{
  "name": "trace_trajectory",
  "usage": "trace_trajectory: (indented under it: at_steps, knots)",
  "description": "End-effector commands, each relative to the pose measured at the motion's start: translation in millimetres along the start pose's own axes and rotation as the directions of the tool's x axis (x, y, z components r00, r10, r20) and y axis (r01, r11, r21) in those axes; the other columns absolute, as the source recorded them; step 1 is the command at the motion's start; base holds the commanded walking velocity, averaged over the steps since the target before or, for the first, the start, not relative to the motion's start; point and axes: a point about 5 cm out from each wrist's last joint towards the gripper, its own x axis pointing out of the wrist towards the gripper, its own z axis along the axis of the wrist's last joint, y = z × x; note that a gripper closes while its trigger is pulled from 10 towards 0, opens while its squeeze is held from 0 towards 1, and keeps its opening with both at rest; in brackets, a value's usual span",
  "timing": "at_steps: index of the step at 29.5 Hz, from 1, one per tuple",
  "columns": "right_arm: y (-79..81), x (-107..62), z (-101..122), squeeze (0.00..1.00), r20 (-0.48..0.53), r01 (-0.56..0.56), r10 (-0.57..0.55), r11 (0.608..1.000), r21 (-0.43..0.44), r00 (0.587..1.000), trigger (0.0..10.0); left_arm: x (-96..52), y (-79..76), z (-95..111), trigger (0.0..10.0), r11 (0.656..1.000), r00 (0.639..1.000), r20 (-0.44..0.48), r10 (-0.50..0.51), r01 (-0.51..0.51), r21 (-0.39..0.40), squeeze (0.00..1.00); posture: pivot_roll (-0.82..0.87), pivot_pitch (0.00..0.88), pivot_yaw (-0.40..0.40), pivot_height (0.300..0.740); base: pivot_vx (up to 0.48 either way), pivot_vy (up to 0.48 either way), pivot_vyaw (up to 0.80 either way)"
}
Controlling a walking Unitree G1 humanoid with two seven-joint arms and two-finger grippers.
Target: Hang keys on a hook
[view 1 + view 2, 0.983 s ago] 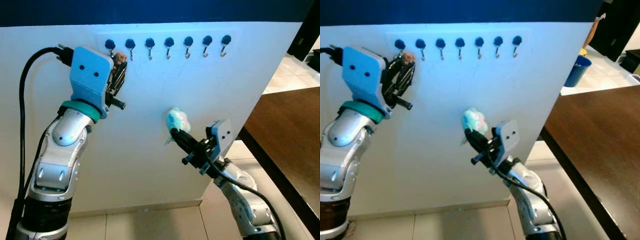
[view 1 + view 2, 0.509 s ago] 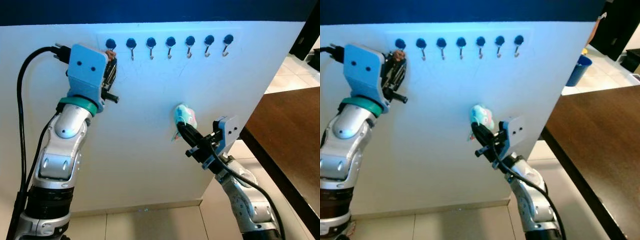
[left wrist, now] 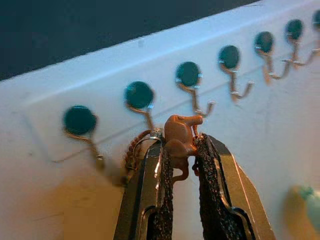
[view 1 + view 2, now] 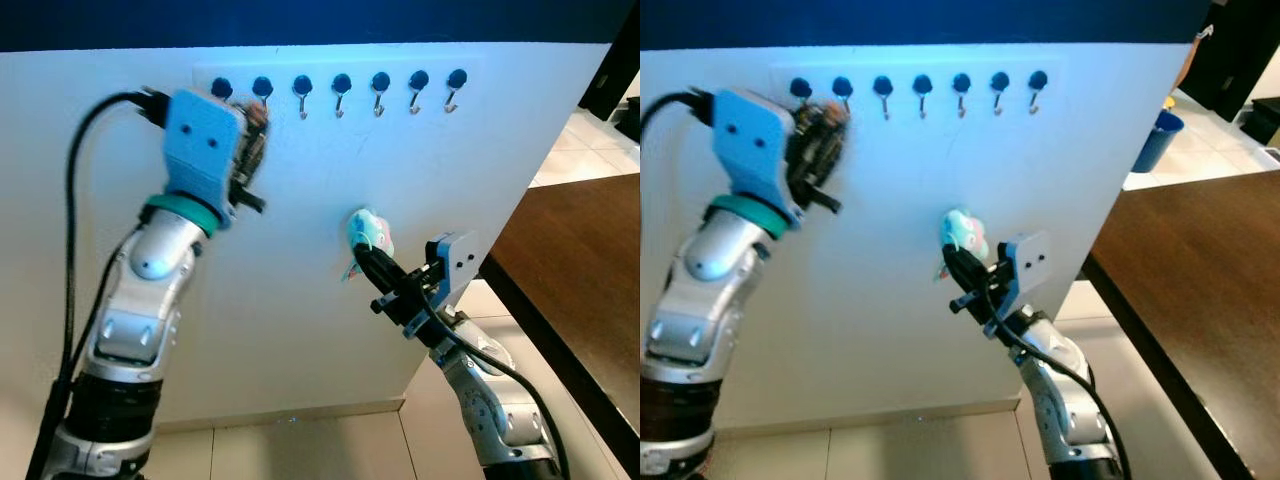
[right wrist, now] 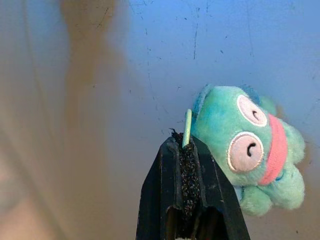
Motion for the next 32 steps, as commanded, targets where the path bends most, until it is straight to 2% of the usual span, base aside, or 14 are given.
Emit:
trace_trajectory:
  at_steps: [1, 7, 11, 17, 19, 20, 22, 28, 32]
  knots:
    - [-0.5, -3.1, -4.1, 0.00, -0.009, 0.012, -0.012, 1.000, 0.013, 1.000, 10.0, -2.0, -6.4, -1.2, 10.0, 0.999, 0.999, -0.013, -0.045, 0.044, -0.015, 0.00, 0.03, 0.095, 0.107, 0.740, 0.000, 0.000, 0.00]
    - [-0.1, -3.4, -4.7, 0.00, -0.011, 0.014, -0.014, 1.000, 0.016, 1.000, 10.0, -2.3, -9.2, -11.9, 10.0, 0.998, 0.995, -0.076, -0.057, 0.058, 0.010, 0.00, 0.03, 0.098, 0.110, 0.740, 0.000, 0.000, 0.00]
    - [-0.2, -3.9, -5.3, 0.00, -0.013, 0.017, -0.016, 1.000, 0.016, 1.000, 10.0, -1.6, -3.6, -14.9, 10.0, 1.000, 0.995, -0.098, -0.012, 0.014, 0.028, 0.00, 0.03, 0.101, 0.110, 0.740, 0.000, 0.000, 0.00]
    - [-0.5, -4.2, -5.9, 0.00, -0.015, 0.020, -0.020, 1.000, 0.016, 1.000, 10.0, -1.3, 14.4, -6.6, 10.0, 0.994, 0.993, -0.056, 0.105, -0.103, 0.029, 0.00, 0.03, 0.104, 0.111, 0.740, 0.000, 0.000, 0.00]
    - [-0.4, -4.2, -5.9, 0.00, -0.015, 0.020, -0.020, 1.000, 0.017, 1.000, 10.0, -1.6, 15.5, -6.0, 10.0, 0.993, 0.992, -0.051, 0.112, -0.110, 0.034, 0.00, 0.03, 0.104, 0.111, 0.740, 0.000, 0.000, 0.00]
    - [-0.6, -4.4, -5.9, 0.00, -0.016, 0.021, -0.020, 1.000, 0.016, 1.000, 10.0, -3.4, 22.6, -3.4, 10.0, 0.987, 0.986, -0.041, 0.160, -0.158, 0.040, 0.00, 0.03, 0.104, 0.111, 0.740, 0.000, 0.000, 0.00]
    - [-0.9, -4.7, -6.1, 0.00, -0.016, 0.022, -0.021, 1.000, 0.017, 1.000, 10.0, -6.1, 28.2, -0.1, 10.0, 0.981, 0.982, -0.026, 0.190, -0.189, 0.038, 0.00, 0.04, 0.106, 0.109, 0.740, 0.000, 0.000, 0.00]
    - [-1.4, -4.6, -6.8, 0.00, -0.019, 0.021, -0.020, 1.000, 0.017, 1.000, 10.0, -14.1, 30.6, 7.4, 10.0, 0.983, 0.984, 0.005, 0.180, -0.180, 0.016, 0.00, 0.04, 0.104, 0.105, 0.740, 0.000, 0.000, 0.00]
    - [-1.4, -3.2, -6.6, 0.00, -0.018, 0.018, -0.017, 1.000, 0.016, 1.000, 10.0, -12.7, 31.0, 10.7, 10.0, 0.983, 0.983, 0.023, 0.183, -0.183, -0.001, 0.00, 0.04, 0.102, 0.103, 0.740, 0.000, 0.000, 0.00]
